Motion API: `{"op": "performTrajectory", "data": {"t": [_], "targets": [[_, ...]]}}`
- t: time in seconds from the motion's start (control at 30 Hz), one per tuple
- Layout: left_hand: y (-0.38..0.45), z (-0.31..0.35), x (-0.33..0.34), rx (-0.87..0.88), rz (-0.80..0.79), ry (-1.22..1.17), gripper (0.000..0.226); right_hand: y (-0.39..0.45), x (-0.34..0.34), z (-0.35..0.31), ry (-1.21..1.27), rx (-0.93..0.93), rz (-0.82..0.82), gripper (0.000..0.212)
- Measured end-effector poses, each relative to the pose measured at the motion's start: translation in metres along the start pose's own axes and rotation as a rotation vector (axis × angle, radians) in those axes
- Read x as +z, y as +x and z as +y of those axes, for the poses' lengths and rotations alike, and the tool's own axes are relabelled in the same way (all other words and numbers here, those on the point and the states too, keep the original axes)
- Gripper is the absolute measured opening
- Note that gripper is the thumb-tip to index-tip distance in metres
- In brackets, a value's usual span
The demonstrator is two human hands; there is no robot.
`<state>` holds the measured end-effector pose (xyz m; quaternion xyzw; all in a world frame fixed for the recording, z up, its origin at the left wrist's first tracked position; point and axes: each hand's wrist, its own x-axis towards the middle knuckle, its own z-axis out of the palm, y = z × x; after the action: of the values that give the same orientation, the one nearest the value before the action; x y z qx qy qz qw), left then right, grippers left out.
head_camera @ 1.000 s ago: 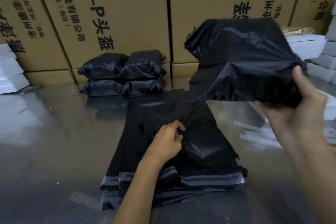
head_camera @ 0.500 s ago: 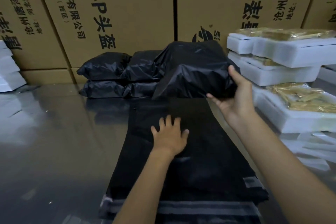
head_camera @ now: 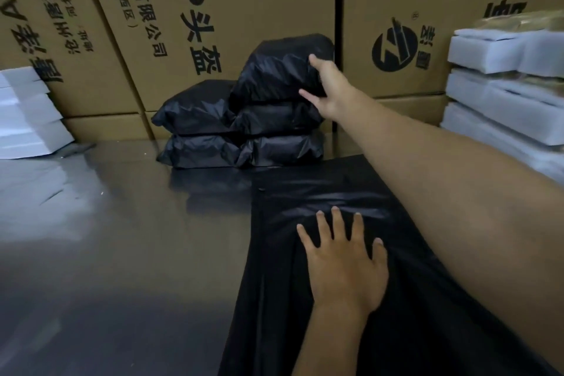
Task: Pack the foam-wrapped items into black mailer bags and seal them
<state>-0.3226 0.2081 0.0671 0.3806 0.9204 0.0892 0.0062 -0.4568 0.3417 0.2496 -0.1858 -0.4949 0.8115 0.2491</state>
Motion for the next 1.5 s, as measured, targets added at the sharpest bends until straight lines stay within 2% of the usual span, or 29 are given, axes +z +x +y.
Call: {"op": "performTrajectory", "data": {"t": [0.1,0.17,0.33,0.43,0.6,0.8,0.9,0.97,1.1,1.23,1.33,1.4,1.5], "targets": [[0.001,0.000,0.002,0.001,0.003,0.001,0.062,0.024,0.007,0.001,-0.351,-0.006,0.152,0.086],[0.001,-0.001,0.002,0.004,0.004,0.002,0.062,0.030,0.006,-0.002,-0.485,-0.002,0.196,0.095],[0.000,-0.002,0.001,-0.001,0.003,-0.014,0.062,0.005,-0.019,0.001,-0.429,0.032,0.135,0.098],[-0.001,-0.003,-0.002,-0.009,0.004,-0.038,0.062,-0.039,-0.054,0.001,-0.442,0.008,0.132,0.079],[-0.006,-0.002,-0.006,-0.018,0.038,-0.081,0.059,-0.117,-0.138,-0.018,-0.686,-0.171,0.220,0.017],[-0.012,0.001,-0.011,-0.040,0.009,-0.079,0.060,-0.182,-0.235,-0.046,-0.995,-0.376,0.463,0.009],[-0.013,0.003,-0.013,-0.051,0.009,-0.098,0.061,-0.205,-0.278,-0.053,-1.223,-0.425,0.635,0.027],[-0.013,0.003,-0.013,-0.058,0.023,-0.124,0.059,-0.217,-0.305,-0.056,-1.283,-0.425,0.748,0.033],[-0.014,0.003,-0.013,-0.077,0.080,-0.185,0.056,-0.231,-0.355,-0.056,-1.252,-0.273,0.882,0.048],[-0.015,0.003,-0.012,-0.080,0.129,-0.205,0.057,-0.237,-0.395,-0.063,-1.176,-0.171,1.064,0.081],[-0.013,0.003,-0.011,-0.083,0.129,-0.192,0.056,-0.232,-0.420,-0.077,-1.041,-0.049,1.080,0.097],[-0.011,0.003,-0.010,-0.086,0.131,-0.175,0.057,-0.228,-0.432,-0.085,-0.953,-0.011,1.040,0.096],[-0.009,0.002,-0.007,-0.087,0.148,-0.157,0.056,-0.230,-0.446,-0.089,-0.858,-0.016,1.066,0.090]]}}
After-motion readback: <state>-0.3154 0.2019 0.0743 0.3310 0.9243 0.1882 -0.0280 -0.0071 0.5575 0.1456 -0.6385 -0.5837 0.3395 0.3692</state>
